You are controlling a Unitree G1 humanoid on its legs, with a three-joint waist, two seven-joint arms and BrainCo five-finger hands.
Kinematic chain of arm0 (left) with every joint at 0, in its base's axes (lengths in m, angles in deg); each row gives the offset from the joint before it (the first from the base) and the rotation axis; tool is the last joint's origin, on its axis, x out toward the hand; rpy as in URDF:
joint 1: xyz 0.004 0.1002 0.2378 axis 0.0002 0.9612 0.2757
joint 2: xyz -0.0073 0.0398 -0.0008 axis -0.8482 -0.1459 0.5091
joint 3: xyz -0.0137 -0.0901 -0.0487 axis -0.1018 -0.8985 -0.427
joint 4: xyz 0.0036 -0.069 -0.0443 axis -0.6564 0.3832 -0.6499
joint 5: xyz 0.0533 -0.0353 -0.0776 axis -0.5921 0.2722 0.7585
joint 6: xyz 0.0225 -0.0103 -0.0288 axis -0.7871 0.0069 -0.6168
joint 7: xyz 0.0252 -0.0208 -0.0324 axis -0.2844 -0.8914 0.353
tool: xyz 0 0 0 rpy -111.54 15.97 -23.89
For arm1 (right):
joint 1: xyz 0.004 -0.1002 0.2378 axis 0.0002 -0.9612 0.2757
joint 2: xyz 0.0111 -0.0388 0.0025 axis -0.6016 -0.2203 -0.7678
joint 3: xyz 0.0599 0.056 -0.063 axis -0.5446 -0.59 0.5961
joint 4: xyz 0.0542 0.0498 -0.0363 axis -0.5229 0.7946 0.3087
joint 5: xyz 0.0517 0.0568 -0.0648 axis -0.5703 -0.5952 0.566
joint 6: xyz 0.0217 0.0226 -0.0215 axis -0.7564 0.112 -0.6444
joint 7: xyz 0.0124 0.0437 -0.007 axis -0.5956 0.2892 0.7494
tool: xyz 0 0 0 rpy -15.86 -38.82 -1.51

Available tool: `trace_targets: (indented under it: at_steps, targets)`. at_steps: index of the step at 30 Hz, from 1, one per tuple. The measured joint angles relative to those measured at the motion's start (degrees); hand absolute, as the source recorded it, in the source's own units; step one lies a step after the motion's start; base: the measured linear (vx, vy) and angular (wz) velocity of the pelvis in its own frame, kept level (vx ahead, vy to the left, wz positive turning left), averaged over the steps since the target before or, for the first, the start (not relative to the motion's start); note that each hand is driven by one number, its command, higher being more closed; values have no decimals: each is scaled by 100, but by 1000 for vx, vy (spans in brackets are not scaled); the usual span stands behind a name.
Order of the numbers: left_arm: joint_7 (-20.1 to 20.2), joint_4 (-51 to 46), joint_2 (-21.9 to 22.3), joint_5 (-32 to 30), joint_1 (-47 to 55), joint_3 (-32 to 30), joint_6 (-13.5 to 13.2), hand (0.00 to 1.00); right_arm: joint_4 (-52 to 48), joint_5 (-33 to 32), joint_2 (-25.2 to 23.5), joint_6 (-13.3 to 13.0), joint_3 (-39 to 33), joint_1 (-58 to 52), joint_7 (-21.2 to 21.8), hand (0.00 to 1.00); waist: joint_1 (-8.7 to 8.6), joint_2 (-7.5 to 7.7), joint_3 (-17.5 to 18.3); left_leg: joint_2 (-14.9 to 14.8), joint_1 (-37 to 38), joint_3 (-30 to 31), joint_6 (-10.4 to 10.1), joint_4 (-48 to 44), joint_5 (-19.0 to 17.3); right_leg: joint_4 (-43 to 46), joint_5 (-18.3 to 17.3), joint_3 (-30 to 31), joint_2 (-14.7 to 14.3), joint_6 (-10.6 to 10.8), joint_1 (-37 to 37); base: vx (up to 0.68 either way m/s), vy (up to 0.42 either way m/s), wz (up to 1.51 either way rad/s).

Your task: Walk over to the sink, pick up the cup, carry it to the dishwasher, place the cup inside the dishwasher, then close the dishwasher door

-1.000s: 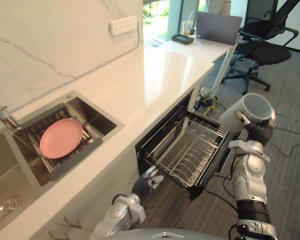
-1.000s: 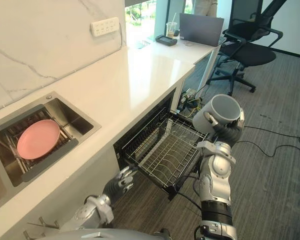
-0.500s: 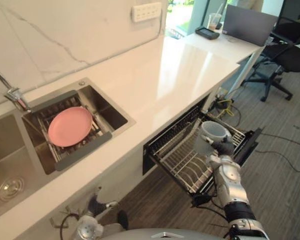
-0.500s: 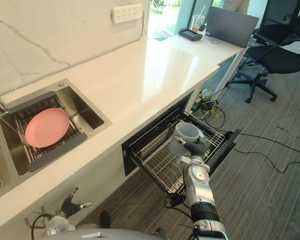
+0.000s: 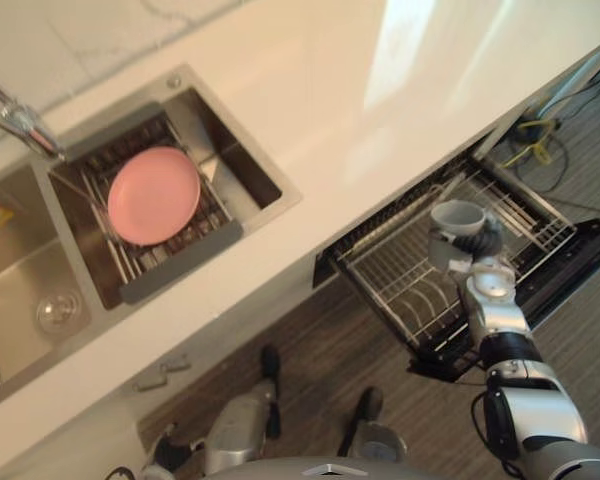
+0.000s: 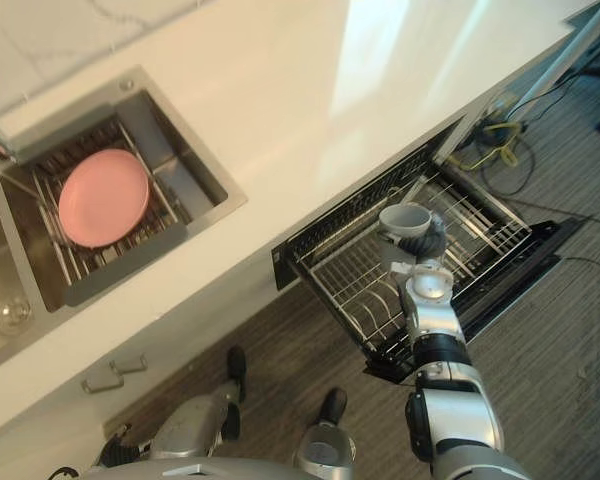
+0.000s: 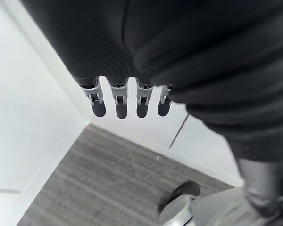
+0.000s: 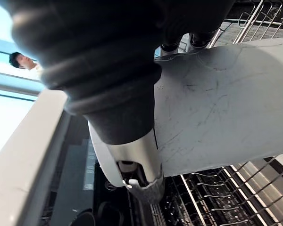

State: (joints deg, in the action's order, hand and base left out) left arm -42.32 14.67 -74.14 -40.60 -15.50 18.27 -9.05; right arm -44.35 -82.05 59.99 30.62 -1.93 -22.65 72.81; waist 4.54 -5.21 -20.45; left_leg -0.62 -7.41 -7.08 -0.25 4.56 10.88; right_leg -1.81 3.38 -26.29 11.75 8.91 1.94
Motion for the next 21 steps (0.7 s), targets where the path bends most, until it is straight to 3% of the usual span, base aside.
trace_targets:
  at_steps: [5, 18, 19, 21]
  targets:
    - [85, 90, 13, 306, 1, 1, -69, 0, 486, -3, 169, 91, 62, 355, 140, 100, 140, -38, -499, 20, -307, 259, -14, -1, 135, 142, -10, -188, 8, -12, -233, -28, -11, 24]
    - [-170, 332, 64, 439, -18, 67, -176, 0, 1434, -112, 386, 20, 736, 940, 623, 100, 420, -350, -771, 218, -972, 654, -78, 0, 250, 584, -182, -442, 236, 8, -836, -4, -24, 16]
    - [-183, 369, 64, 440, -60, 72, -220, 0, 1485, -112, 410, -11, 758, 1036, 675, 0, 441, -375, -789, 224, -977, 693, -84, 0, 255, 609, -208, -459, 238, 9, -832, 6, -36, 11]
    - [-202, 432, 65, 440, -182, 94, -243, 0, 1663, -112, 474, -10, 865, 1204, 779, 0, 481, -429, -814, 224, -977, 760, -97, 0, 264, 710, -290, -493, 247, 1, -835, -3, -53, 20]
